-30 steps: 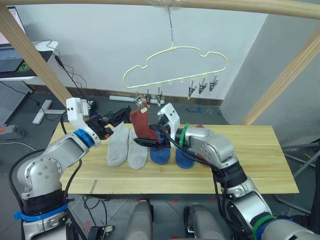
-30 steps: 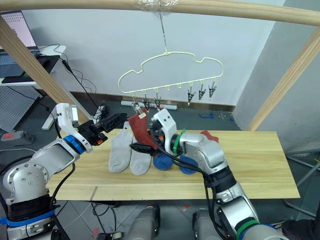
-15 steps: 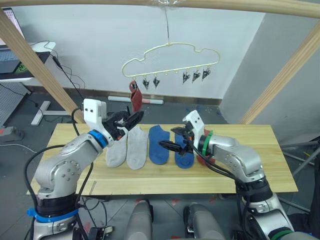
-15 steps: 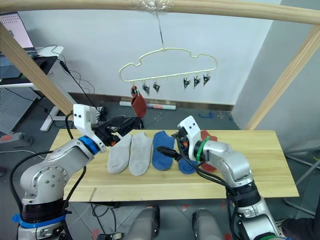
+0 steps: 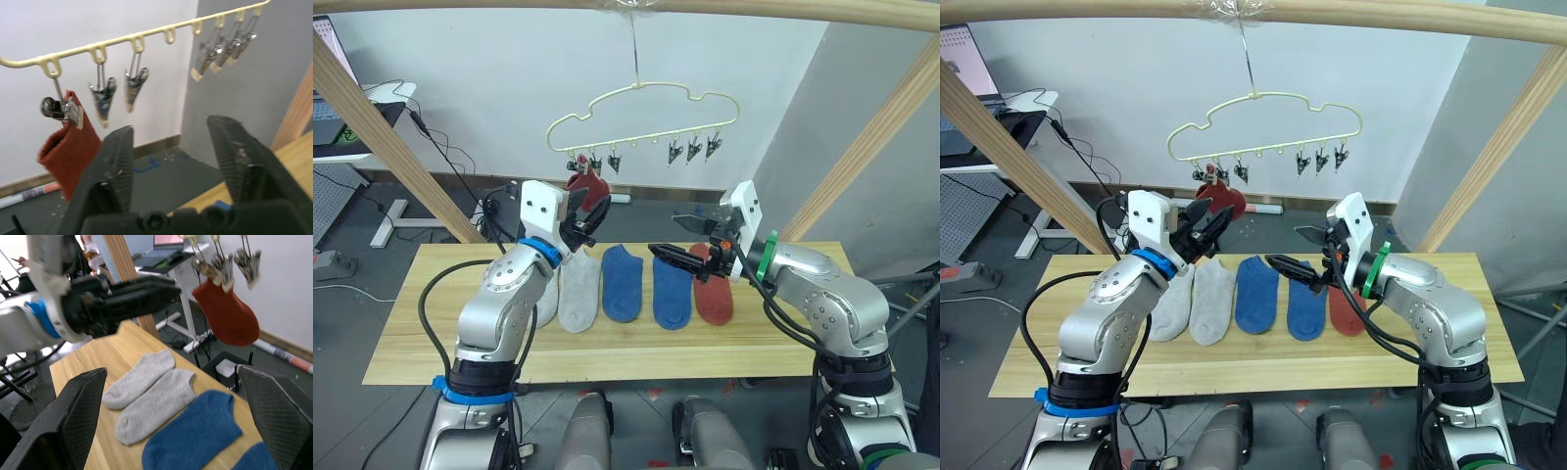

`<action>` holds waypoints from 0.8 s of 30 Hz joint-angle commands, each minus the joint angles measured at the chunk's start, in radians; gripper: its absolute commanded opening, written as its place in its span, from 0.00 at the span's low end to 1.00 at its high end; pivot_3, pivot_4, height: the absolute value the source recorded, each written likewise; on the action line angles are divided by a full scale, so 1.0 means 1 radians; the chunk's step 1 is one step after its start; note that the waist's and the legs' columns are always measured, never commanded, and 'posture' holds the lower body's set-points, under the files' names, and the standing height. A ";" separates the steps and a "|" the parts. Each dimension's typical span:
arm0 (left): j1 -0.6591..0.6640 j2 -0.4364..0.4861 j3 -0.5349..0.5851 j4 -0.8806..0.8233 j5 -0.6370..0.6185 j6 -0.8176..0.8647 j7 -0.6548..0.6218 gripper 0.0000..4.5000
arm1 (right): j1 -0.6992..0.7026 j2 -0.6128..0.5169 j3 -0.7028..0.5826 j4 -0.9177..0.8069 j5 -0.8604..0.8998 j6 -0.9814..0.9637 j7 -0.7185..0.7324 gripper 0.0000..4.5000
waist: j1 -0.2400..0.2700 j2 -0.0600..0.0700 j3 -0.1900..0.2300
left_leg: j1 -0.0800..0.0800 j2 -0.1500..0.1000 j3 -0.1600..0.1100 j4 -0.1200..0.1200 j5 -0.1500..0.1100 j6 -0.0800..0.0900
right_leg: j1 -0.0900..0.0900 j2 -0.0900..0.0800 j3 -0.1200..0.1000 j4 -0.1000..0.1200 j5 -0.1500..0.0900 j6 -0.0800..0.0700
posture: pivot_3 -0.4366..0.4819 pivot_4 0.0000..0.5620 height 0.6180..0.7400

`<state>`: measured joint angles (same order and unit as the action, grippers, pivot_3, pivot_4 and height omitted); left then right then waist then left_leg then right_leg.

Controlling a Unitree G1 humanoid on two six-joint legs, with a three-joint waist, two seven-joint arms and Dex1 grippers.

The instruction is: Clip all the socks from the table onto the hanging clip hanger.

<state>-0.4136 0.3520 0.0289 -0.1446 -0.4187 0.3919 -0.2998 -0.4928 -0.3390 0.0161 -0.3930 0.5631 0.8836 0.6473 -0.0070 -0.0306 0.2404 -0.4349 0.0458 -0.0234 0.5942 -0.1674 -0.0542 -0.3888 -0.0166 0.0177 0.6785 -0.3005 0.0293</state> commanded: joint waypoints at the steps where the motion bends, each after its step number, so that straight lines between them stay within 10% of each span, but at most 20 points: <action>1: -0.046 -0.035 0.011 0.067 0.070 -0.102 0.021 0.57 | -0.020 0.003 -0.027 -0.049 0.048 -0.007 -0.012 1.00 | 0.000 0.000 0.003 | 0.000 0.000 0.000 0.000 0.000 0.000 | 0.000 0.000 0.000 0.000 0.000 0.000 | 0.47 0.44 1.00; 24: -0.237 -0.138 0.053 0.451 0.181 -0.373 -0.006 0.57 | -0.087 -0.001 -0.064 -0.091 0.240 0.064 -0.114 1.00 | -0.025 -0.003 0.011 | -0.001 -0.001 -0.001 0.001 0.000 0.000 | 0.000 0.000 -0.001 0.001 0.000 0.000 | 0.40 0.45 1.00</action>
<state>-0.6282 0.2167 0.0721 0.3161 -0.2454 0.0517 -0.2990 -0.5750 -0.3355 -0.0243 -0.4383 0.7708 0.9586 0.5388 -0.0321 -0.0331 0.2519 -0.4364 0.0452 -0.0239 0.5951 -0.1674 -0.0541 -0.3889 -0.0169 0.0165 0.6792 -0.3004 0.0294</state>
